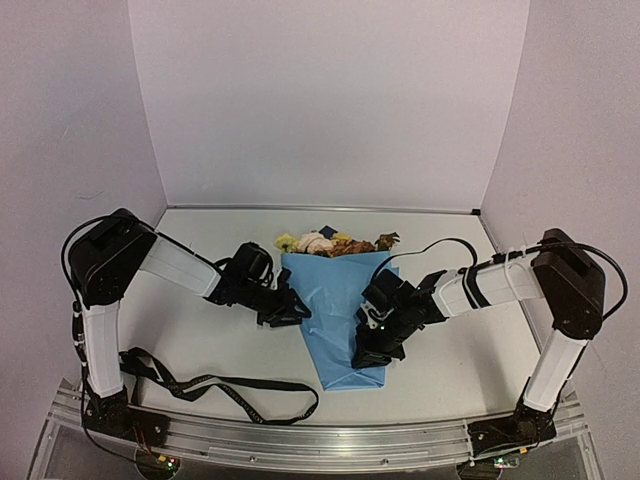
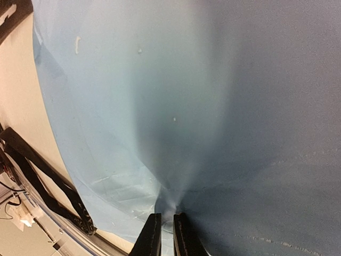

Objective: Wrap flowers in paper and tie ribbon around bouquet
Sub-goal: Press the fold line on the folded bouquet.

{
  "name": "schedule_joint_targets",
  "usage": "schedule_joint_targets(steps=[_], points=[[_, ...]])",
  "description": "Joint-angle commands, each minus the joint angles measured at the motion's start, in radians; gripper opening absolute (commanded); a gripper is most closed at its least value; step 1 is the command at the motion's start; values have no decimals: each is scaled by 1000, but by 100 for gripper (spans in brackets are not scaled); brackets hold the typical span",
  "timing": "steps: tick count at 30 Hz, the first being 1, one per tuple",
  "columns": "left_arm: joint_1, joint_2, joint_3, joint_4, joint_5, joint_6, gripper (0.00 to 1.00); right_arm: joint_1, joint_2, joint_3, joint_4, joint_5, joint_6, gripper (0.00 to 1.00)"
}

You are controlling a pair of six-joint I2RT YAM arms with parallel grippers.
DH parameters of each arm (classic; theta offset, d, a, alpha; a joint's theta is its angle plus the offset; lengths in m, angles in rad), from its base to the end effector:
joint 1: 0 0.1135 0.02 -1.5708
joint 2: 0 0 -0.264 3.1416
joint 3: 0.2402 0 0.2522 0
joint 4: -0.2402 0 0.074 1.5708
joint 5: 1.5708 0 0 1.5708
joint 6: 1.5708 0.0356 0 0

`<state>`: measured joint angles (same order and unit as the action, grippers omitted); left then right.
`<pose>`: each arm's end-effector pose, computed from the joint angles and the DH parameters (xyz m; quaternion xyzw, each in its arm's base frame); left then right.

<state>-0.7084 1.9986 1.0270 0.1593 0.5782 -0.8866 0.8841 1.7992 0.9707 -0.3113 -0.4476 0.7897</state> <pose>0.2825 -0.2676 0.1099 0.0259 0.8963 -0.4389 0.0583 0.1998 0.2680 0.1343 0.0923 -0.9492 -0.3000 0.0213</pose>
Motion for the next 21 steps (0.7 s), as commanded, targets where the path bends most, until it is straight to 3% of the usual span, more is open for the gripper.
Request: schedule_joint_targets(steps=[1, 9, 16, 21], points=[[44, 7, 35, -27, 19, 33, 34, -5, 31, 18, -62, -3, -11, 8], [107, -26, 109, -134, 28, 136, 35, -5, 42, 17, -61, -10, -10, 8], [94, -128, 125, -145, 107, 211, 34, -5, 55, 29, -60, -16, -1, 8], [60, -44, 188, -175, 142, 225, 32, -5, 65, 37, -60, -22, 2, 8]])
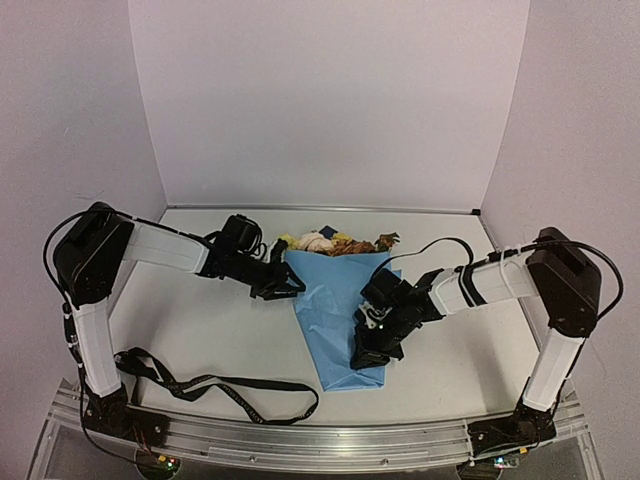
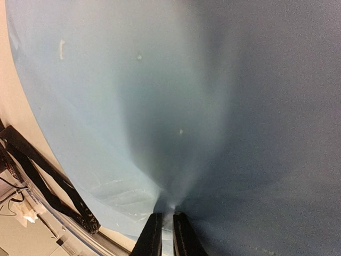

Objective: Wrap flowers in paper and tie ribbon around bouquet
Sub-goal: Press the fold line on the folded bouquet.

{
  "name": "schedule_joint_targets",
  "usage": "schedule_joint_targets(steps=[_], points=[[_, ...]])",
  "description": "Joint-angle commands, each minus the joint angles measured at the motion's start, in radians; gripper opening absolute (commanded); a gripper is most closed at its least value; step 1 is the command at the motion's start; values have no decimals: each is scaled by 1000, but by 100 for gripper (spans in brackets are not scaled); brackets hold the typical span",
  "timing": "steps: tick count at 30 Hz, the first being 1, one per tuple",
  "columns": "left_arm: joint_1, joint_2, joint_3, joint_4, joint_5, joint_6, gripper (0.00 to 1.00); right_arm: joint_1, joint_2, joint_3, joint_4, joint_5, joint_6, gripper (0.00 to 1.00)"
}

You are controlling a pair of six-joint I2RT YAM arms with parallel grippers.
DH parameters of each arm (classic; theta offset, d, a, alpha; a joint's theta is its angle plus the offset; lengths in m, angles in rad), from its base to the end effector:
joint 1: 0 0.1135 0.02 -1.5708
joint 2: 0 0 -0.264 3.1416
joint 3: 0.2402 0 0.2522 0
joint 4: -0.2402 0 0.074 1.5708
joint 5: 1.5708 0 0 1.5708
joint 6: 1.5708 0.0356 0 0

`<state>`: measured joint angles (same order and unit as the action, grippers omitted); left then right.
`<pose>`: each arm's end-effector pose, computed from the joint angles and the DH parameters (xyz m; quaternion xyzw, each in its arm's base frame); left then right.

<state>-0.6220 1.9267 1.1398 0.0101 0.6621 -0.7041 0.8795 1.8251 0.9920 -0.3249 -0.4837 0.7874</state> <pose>0.3125 -0.2510 0.1583 0.0898 0.8766 -0.4613 0.1037 0.2027 0.2709 0.1314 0.0928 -0.9470 -0.3049 0.0397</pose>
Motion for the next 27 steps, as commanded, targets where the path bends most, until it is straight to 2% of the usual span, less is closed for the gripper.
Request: schedule_joint_targets(steps=[1, 10, 21, 27], points=[[-31, 48, 86, -21, 63, 39, 31, 0, 41, 17, -46, 13, 5, 8], [-9, 181, 170, -32, 86, -1, 31, -3, 55, 1, -51, 18, 6, 8], [79, 278, 229, -15, 80, -57, 32, -4, 64, 11, -51, -7, -7, 7], [143, 356, 351, -33, 96, -55, 32, -4, 72, 19, -52, -25, -6, 7]])
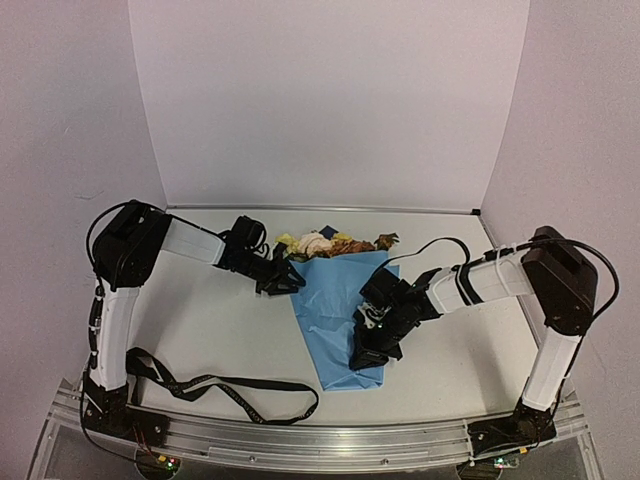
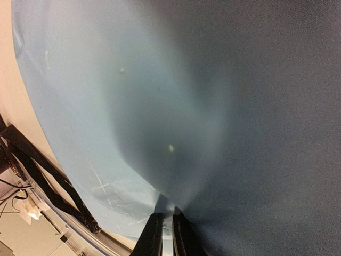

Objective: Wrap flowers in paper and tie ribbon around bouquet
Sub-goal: Press the fold line on the folded bouquet.

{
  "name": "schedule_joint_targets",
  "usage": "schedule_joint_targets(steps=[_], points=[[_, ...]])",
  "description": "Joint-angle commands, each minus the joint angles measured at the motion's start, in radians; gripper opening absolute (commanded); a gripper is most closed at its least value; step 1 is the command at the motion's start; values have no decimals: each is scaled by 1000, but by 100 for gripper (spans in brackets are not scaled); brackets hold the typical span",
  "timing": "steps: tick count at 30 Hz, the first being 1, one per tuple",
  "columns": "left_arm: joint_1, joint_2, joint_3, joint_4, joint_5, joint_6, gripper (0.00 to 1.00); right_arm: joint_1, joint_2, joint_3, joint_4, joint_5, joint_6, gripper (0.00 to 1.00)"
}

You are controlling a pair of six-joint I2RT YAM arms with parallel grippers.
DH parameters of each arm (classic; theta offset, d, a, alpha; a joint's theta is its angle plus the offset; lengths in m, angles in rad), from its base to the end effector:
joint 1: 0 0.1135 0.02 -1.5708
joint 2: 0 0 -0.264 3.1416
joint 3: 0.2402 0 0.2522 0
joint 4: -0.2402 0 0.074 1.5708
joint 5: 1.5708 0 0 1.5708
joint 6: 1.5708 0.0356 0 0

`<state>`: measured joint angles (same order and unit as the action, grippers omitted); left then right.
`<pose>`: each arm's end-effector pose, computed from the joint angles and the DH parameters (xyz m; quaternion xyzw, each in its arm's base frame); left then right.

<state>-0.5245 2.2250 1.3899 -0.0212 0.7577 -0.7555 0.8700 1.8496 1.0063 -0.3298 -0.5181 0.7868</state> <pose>0.3815 -0.2490 0.1062 0.0282 0.8795 -0.4720 0.0537 0.2064 0.2720 0.1275 0.0900 -0.9447 -0.3105 0.0559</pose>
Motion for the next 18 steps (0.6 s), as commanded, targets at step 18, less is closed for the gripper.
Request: schedule_joint_targets(steps=[18], points=[[138, 44, 356, -232, -13, 169, 35, -13, -18, 168, -154, -33, 33, 9]])
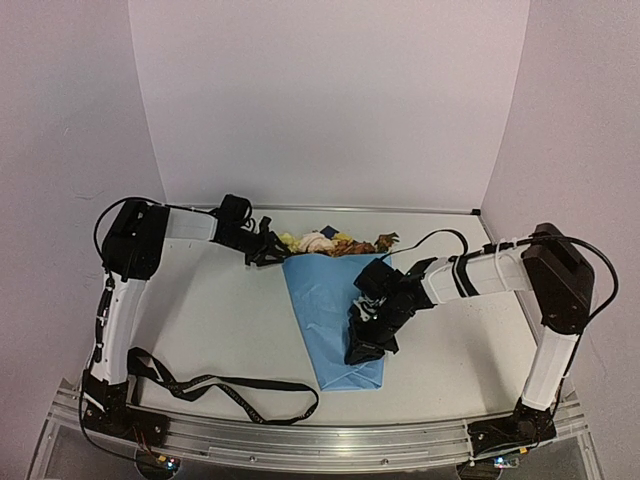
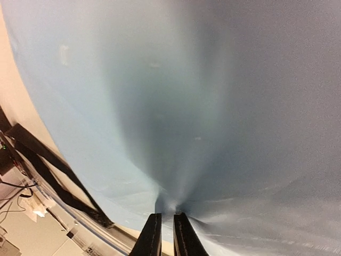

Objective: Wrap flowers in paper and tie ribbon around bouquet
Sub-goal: Press the fold line on the folded bouquet.

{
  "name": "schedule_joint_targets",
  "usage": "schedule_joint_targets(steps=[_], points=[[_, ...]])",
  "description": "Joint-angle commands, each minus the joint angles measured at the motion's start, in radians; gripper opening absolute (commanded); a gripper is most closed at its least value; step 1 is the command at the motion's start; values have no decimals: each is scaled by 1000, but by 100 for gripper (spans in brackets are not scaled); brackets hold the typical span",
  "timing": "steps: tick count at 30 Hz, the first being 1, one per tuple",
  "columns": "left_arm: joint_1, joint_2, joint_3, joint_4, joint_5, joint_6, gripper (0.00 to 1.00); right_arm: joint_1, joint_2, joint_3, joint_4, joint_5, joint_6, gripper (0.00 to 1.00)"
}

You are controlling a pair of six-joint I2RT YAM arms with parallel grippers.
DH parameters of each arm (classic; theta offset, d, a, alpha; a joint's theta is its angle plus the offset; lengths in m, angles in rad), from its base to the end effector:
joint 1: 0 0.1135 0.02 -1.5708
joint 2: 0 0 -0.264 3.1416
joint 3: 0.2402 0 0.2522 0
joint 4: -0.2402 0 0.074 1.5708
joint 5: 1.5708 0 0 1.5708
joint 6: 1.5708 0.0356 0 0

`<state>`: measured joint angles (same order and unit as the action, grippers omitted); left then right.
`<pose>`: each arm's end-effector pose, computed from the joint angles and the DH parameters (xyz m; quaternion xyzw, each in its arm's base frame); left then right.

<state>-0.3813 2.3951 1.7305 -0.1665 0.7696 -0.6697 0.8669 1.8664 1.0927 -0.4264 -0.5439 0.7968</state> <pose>0.4648 -0.2131 0.1154 0.0101 0.8747 -0.4708 0.1143 0.2137 0.2802 0.1404 0.0826 -0.9444 -0.3090 0.0756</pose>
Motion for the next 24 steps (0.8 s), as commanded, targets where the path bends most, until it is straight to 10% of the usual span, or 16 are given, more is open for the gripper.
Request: schedule_joint_targets(steps=[1, 13, 24], points=[[-5, -161, -8, -86, -35, 85, 36, -11, -43, 97, -66, -7, 24, 9], [-100, -545, -454, -11, -140, 38, 38, -42, -151, 82, -150, 57, -36, 10], [-389, -952, -822, -257, -712, -226, 44, -38, -286, 6, -233, 106, -182, 11]])
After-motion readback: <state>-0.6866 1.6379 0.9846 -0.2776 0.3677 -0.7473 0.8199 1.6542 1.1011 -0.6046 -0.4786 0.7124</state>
